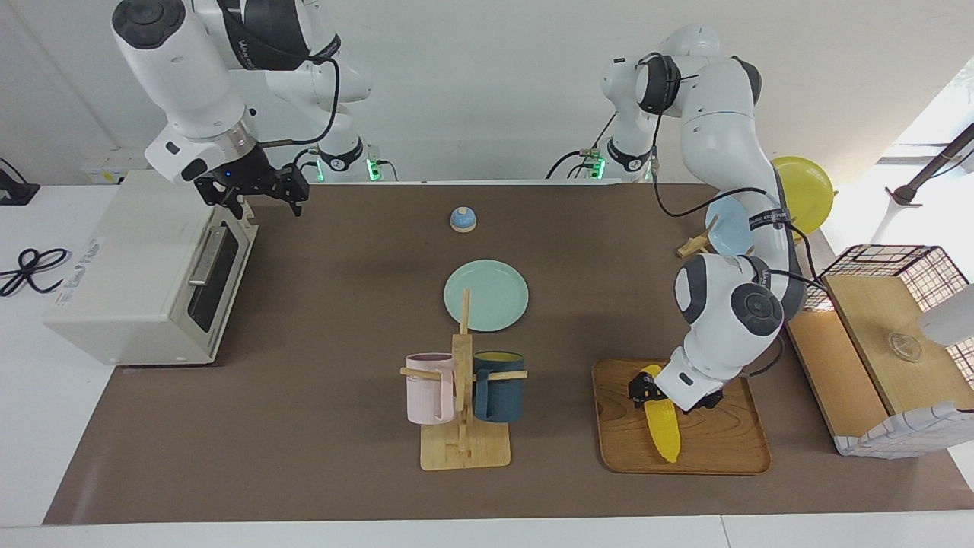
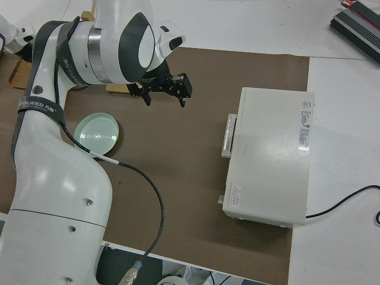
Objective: Put corn in oven
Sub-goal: 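Close the left gripper on the corn and lift it, then carry the corn with the left gripper and lower it onto the green plate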
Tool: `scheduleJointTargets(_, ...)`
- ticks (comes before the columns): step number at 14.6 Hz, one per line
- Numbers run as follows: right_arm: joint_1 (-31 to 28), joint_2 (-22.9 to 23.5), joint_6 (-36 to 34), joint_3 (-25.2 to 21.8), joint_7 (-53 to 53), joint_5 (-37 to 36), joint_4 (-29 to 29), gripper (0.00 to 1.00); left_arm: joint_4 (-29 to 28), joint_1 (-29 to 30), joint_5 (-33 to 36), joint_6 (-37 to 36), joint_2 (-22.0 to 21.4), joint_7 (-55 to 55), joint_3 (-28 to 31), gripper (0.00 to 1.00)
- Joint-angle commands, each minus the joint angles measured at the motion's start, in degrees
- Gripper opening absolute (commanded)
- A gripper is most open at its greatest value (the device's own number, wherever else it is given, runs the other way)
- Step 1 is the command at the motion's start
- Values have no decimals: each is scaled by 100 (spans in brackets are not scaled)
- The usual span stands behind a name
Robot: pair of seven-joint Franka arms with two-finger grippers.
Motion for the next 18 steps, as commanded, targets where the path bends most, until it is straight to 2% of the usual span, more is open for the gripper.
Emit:
scheduleJointTargets(1,-21,-68,2,-12,74,120,-44,100,-229,-37,72,249,-66,58,38,95)
scheduleJointTargets(2,-21,-68,2,-12,74,128,-44,100,-229,-46,64,258,-66,58,38,91)
scheduleJointTargets(3,-21,-68,2,-12,74,120,-44,100,-220,-37,55,223,-66,58,38,72)
scheduleJointTargets(4,-21,-68,2,-12,74,128,-44,100,-211,-20,55,170,-101,58,29,39)
scheduleJointTargets(5,-21,-68,2,-12,74,128,-44,100,-185,6,29,13,-101,58,38,15)
scheduleJointTargets(6,-21,-68,2,-12,65,120,-44,100,-98,7,-6,-258,-92,58,29,0)
scheduleJointTargets(10,-21,-68,2,-12,74,128,-44,100,70,-37,-550,-735,-390,-39,90,0)
scheduleJointTargets(13,-21,-68,2,-12,65,120,-44,100,-26,-72,-648,-1051,-942,-678,47,0)
scheduleJointTargets(16,-21,-68,2,-12,74,128,-44,100,-727,-536,-648,-1236,-1786,-1574,38,0)
scheduleJointTargets(18,-21,-68,2,-12,74,128,-44,100,-1263,-958,-648,-1210,-2191,-2024,38,0)
